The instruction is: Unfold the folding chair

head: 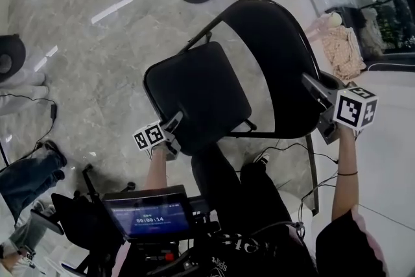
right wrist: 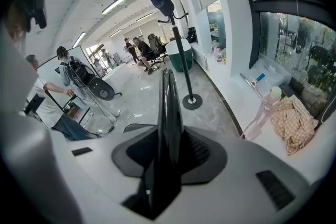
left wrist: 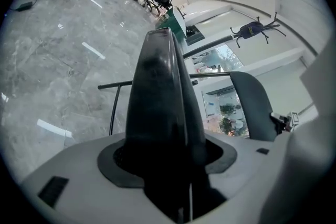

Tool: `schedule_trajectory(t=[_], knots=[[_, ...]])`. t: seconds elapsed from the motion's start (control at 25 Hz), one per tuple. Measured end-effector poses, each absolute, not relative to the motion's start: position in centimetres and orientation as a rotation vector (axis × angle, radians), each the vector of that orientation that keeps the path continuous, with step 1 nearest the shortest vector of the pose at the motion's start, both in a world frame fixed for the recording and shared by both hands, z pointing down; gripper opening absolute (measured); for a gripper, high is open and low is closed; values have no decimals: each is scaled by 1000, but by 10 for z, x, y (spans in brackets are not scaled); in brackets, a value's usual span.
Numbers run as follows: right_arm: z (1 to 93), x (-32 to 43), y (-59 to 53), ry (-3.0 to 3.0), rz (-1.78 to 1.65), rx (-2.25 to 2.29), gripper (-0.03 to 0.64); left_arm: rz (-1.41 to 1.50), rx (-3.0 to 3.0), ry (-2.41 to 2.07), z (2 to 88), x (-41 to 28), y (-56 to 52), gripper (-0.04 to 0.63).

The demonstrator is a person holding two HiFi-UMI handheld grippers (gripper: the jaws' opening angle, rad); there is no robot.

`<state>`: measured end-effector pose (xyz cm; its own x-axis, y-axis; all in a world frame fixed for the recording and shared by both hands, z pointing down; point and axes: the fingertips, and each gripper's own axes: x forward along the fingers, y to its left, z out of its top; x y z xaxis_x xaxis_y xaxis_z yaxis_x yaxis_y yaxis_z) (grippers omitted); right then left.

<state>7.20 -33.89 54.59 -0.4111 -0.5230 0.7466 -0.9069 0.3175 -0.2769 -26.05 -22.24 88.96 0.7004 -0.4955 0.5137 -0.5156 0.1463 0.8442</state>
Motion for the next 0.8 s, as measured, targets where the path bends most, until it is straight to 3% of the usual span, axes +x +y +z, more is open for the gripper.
schedule_trajectory(t=[0.44,0.8], knots=[[560,29,-331,-2125,895,1200,127,17,1453,-918,937,-297,-206,334],[563,0,-319,-2191,844,1153,127,-35,1424,-926,960,-305,-187,354]])
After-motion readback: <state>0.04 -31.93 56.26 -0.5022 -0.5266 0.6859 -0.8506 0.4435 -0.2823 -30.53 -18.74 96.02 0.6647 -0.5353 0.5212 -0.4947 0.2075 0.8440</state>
